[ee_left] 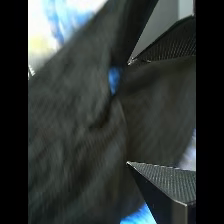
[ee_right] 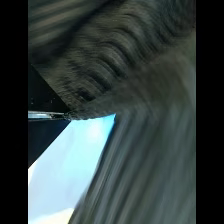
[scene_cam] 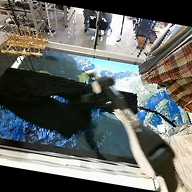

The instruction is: Fold the clothes and pants, and hang the long-sleeved shirts on hangers.

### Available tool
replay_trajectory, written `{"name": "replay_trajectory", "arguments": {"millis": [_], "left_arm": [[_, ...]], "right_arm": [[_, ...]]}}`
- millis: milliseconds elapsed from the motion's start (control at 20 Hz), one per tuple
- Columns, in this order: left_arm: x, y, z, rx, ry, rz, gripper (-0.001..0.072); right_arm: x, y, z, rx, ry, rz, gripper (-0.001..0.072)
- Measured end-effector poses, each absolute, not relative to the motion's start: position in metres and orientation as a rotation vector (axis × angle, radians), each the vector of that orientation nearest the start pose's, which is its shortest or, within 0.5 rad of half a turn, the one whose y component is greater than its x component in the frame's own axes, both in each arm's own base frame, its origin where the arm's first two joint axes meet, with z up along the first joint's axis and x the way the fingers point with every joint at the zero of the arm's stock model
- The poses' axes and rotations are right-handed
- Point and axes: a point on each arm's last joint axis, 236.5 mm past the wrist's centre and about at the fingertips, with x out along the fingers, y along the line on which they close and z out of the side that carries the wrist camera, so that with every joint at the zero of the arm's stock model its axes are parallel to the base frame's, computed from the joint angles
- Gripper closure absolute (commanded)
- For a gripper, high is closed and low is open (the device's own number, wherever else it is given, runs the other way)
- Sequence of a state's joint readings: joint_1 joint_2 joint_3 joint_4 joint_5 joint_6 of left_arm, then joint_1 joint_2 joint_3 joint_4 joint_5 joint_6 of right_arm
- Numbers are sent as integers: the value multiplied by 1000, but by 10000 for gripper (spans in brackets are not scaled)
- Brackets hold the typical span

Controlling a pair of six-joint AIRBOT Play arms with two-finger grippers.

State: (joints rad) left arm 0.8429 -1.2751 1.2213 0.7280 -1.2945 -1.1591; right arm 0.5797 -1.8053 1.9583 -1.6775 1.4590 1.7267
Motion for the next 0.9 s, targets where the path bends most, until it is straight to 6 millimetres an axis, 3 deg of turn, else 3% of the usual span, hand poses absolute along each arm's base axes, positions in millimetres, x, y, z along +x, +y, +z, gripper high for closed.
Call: {"name": "replay_trajectory", "arguments": {"millis": [150, 250, 350, 450, 500, 550, 600, 650, 750, 900], "left_arm": [[358, 179, 74, -764, 912, 102, 73], [354, 184, 59, -776, 930, 149, 72], [351, 185, 38, -816, 935, 186, 72], [348, 182, 18, -866, 937, 213, 62], [345, 180, 7, -891, 939, 230, 62], [342, 178, -3, -908, 944, 241, 51], [339, 176, -11, -923, 949, 252, -1], [338, 175, -16, -936, 948, 263, -1], [339, 177, -21, -953, 931, 281, -1], [349, 183, -19, -994, 862, 305, -1]], "right_arm": [[406, 170, 105, -328, 1281, 163, 666], [388, 143, 145, -281, 1231, 108, 666], [393, 124, 176, -221, 1120, 62, 666], [418, 101, 185, -157, 1041, 8, 664], [434, 84, 179, -126, 1031, -31, 660], [454, 61, 164, -83, 1033, -77, 540], [474, 35, 148, -33, 1039, -119, 291], [489, 6, 125, 32, 1062, -156, 136], [501, -44, 81, 186, 1137, -158, 148], [480, -91, 42, 432, 1231, -85, 210]]}}
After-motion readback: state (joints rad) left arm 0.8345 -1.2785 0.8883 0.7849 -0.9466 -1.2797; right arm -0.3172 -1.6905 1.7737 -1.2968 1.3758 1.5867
